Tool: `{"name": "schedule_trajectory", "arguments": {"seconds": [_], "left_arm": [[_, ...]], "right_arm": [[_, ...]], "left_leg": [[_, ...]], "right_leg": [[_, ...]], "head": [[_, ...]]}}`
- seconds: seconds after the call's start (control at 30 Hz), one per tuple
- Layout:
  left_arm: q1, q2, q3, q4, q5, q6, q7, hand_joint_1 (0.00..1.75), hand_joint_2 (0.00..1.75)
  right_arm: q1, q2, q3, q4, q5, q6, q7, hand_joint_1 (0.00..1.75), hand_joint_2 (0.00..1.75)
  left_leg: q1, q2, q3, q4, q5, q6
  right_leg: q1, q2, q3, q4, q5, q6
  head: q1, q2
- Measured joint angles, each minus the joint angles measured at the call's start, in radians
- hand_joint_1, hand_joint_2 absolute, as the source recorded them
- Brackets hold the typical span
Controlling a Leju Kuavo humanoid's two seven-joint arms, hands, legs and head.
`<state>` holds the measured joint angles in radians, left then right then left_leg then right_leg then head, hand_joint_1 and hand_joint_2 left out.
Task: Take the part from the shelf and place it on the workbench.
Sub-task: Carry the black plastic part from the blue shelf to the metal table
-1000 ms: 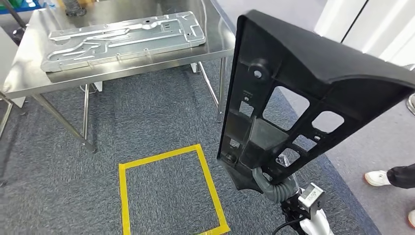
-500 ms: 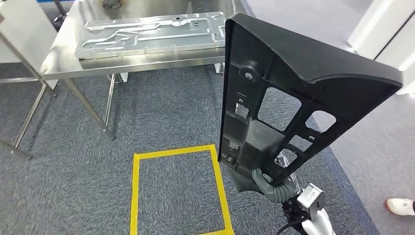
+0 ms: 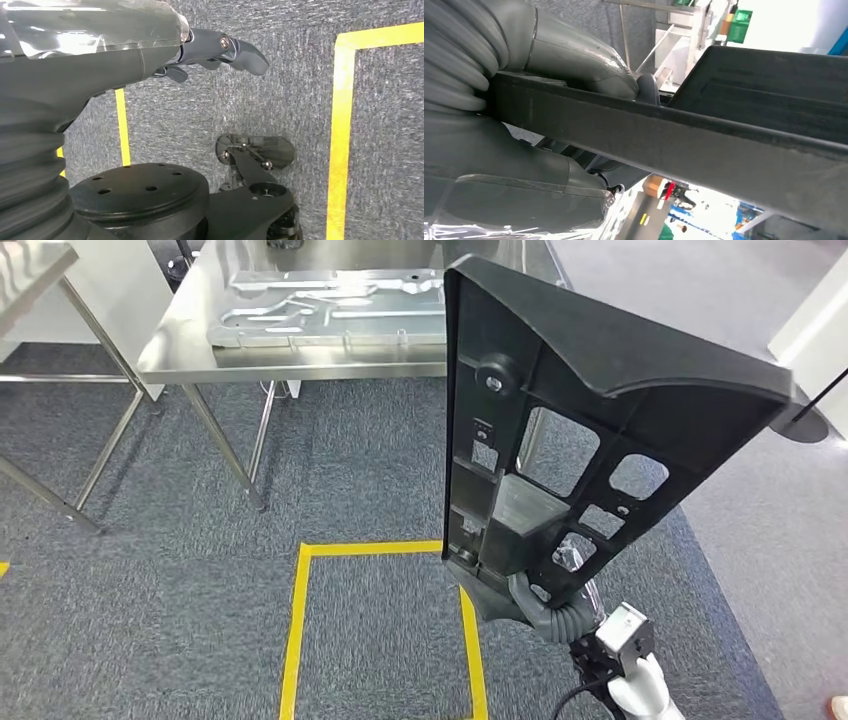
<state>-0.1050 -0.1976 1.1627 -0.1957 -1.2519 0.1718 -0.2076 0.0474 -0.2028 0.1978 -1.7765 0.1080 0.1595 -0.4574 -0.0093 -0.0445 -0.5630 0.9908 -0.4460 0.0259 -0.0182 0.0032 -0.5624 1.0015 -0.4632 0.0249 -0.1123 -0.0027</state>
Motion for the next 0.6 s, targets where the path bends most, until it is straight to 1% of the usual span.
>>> {"name": "schedule_trajectory", "arguments": {"seconds": [0.03,0.07,0.13,0.17,0.2,0.23,0.27,0.3,0.33,0.37,0.4,0.43,0.47,0.5,0.53,0.6], "left_arm": [[0.000,0.000,-0.001,0.000,-0.002,-0.001,0.000,0.00,1.75],[0.001,0.000,-0.001,0.000,-0.004,-0.003,-0.001,0.00,1.75],[0.001,0.000,-0.003,0.000,-0.005,-0.006,-0.007,0.00,1.75],[0.000,0.000,-0.004,0.000,-0.006,-0.007,-0.011,0.00,1.75],[0.000,-0.001,-0.005,0.000,-0.006,-0.008,-0.014,0.00,1.75],[-0.001,-0.001,-0.005,0.000,-0.007,-0.008,-0.016,0.00,1.75],[0.000,-0.001,-0.006,0.000,-0.007,-0.009,-0.017,0.00,1.75],[0.001,-0.001,-0.006,0.000,-0.007,-0.010,-0.017,0.00,1.75],[0.001,-0.001,-0.007,0.000,-0.008,-0.010,-0.017,0.00,1.75],[0.001,-0.001,-0.007,0.000,-0.008,-0.011,-0.017,0.00,1.75],[0.001,-0.001,-0.008,0.000,-0.008,-0.011,-0.017,0.00,1.75],[0.001,-0.001,-0.009,0.000,-0.008,-0.011,-0.017,0.00,1.75],[-0.001,-0.001,-0.010,0.000,-0.008,-0.011,-0.017,0.00,1.75],[-0.002,-0.001,-0.010,0.000,-0.009,-0.012,-0.017,0.00,1.75],[-0.002,-0.001,-0.011,0.000,-0.009,-0.012,-0.017,0.00,1.75],[-0.001,-0.001,-0.011,0.000,-0.012,-0.013,-0.017,0.00,1.75]], "right_arm": [[-0.001,0.000,0.000,0.001,0.000,-0.001,0.000,1.66,1.75],[-0.001,0.000,0.000,0.001,0.000,-0.001,0.000,1.66,1.75],[-0.003,0.000,0.000,0.002,-0.001,-0.002,-0.002,1.66,1.75],[-0.004,0.000,0.000,0.002,-0.002,-0.002,-0.004,1.66,1.75],[-0.005,0.000,0.000,0.002,-0.002,-0.002,-0.005,1.66,1.75],[-0.006,0.000,0.000,0.003,-0.003,-0.002,-0.006,1.66,1.75],[-0.006,0.000,0.001,0.004,-0.003,-0.002,-0.007,1.66,1.75],[-0.007,0.000,0.001,0.006,-0.003,-0.002,-0.007,1.66,1.75],[-0.007,0.000,0.001,0.007,-0.003,-0.003,-0.007,1.66,1.75],[-0.008,0.000,0.002,0.008,-0.003,-0.004,-0.007,1.66,1.75],[-0.010,0.000,0.002,0.009,-0.003,-0.005,-0.008,1.66,1.75],[-0.012,0.000,0.002,0.009,-0.004,-0.007,-0.009,1.66,1.75],[-0.013,0.000,0.002,0.010,-0.004,-0.008,-0.010,1.66,1.75],[-0.014,0.000,0.002,0.010,-0.004,-0.009,-0.010,1.66,1.75],[-0.014,0.000,0.002,0.010,-0.004,-0.009,-0.011,1.66,1.75],[-0.013,0.000,0.002,0.010,-0.005,-0.010,-0.011,1.66,1.75]], "left_leg": [[0.000,-0.001,-0.002,0.001,-0.001,-0.005],[0.001,-0.001,-0.003,0.001,-0.003,-0.010],[0.003,0.009,-0.008,0.019,-0.016,-0.022],[0.004,0.017,-0.025,0.057,-0.037,-0.028],[0.006,0.025,-0.053,0.116,-0.065,-0.032],[0.007,0.030,-0.090,0.188,-0.096,-0.036],[0.009,0.031,-0.128,0.259,-0.121,-0.039],[0.010,0.032,-0.154,0.302,-0.128,-0.039],[0.010,0.032,-0.159,0.305,-0.114,-0.037],[0.010,0.033,-0.146,0.270,-0.085,-0.034],[0.009,0.034,-0.114,0.201,-0.044,-0.027],[0.005,0.038,-0.078,0.128,-0.013,-0.020],[0.001,0.041,-0.048,0.067,0.004,-0.012],[-0.003,0.044,-0.028,0.026,0.011,-0.006],[-0.007,0.046,-0.022,0.010,0.005,-0.001],[-0.006,0.041,-0.012,-0.005,0.002,0.009]], "right_leg": [[0.003,0.001,0.000,-0.001,-0.002,-0.006],[0.003,0.000,-0.001,-0.002,-0.002,-0.013],[0.002,-0.003,0.004,-0.008,-0.002,-0.027],[0.001,-0.005,0.007,-0.010,-0.003,-0.033],[0.002,-0.008,0.009,-0.011,-0.005,-0.037],[0.003,-0.010,0.011,-0.011,-0.007,-0.040],[0.005,-0.012,0.013,-0.011,-0.010,-0.042],[0.006,-0.014,0.015,-0.010,-0.012,-0.043],[0.007,-0.015,0.020,-0.010,-0.016,-0.042],[0.008,-0.016,0.025,-0.010,-0.020,-0.041],[0.008,-0.017,0.033,-0.010,-0.025,-0.040],[0.009,-0.018,0.040,-0.011,-0.030,-0.037],[0.010,-0.019,0.044,-0.011,-0.034,-0.033],[0.010,-0.020,0.047,-0.013,-0.037,-0.028],[0.009,-0.021,0.049,-0.013,-0.037,-0.022],[0.008,-0.022,0.054,-0.008,-0.034,-0.010]], "head": [[0.000,0.000],[0.000,0.000],[0.000,0.000],[0.000,0.000],[0.000,0.000],[0.000,0.000],[0.000,0.000],[0.000,0.000],[0.000,0.000],[0.000,0.000],[0.000,0.000],[0.000,0.000],[0.000,0.000],[0.000,0.000],[0.000,0.000],[0.000,0.000]]}}
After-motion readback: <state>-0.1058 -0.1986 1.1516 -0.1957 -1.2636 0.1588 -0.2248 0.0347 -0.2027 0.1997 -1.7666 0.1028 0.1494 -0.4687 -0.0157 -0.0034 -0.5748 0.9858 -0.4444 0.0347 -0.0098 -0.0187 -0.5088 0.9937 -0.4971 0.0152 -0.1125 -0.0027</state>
